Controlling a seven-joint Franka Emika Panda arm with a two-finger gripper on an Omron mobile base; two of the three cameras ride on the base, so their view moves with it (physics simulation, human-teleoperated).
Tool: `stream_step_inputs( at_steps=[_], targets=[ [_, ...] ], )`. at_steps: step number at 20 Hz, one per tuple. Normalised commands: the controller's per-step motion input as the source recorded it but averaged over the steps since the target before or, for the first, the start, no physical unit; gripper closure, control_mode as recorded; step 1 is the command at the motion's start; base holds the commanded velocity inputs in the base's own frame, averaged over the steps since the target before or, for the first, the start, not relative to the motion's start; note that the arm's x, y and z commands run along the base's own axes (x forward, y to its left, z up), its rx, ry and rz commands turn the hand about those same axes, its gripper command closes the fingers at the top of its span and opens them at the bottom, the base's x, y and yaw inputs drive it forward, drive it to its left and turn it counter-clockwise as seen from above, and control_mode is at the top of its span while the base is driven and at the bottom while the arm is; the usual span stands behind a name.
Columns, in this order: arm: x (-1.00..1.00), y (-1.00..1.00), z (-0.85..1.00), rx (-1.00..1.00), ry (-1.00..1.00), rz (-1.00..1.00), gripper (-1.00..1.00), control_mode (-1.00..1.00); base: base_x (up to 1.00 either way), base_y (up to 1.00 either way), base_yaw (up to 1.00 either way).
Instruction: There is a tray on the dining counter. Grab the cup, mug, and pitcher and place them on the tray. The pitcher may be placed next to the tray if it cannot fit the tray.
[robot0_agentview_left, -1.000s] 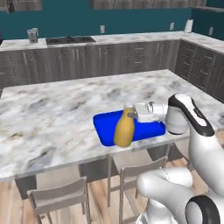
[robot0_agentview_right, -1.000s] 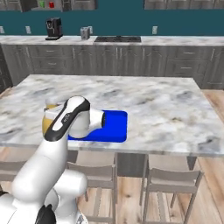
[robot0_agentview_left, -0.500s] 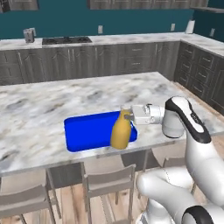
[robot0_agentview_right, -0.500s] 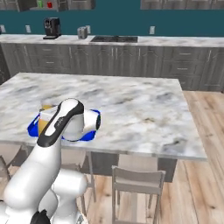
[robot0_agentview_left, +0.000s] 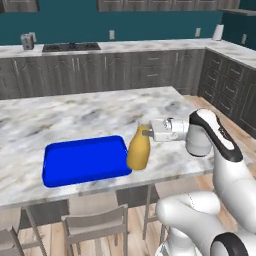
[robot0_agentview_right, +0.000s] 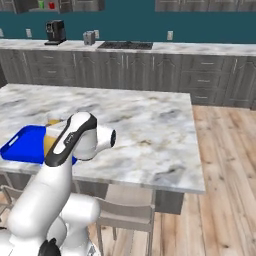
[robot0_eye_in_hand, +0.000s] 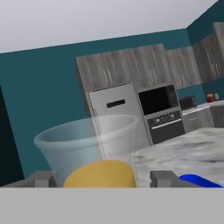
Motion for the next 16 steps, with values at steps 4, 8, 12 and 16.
stream_step_inputs(
  at_steps=[4,8,12,16],
  targets=[
    [0.0,0.0,0.0,0.0,0.0,0.0,1.0,1.0,0.86,-0.03,0.0],
    [0.0,0.0,0.0,0.0,0.0,0.0,1.0,1.0,0.77,0.0,0.01],
    [0.61,0.01,-0.08,0.0,-0.12,0.0,1.0,-1.0,0.17,0.0,0.0],
    [0.94,0.07,-0.09,-0.01,-0.11,0.0,1.0,-1.0,0.0,0.0,0.0]
  ],
)
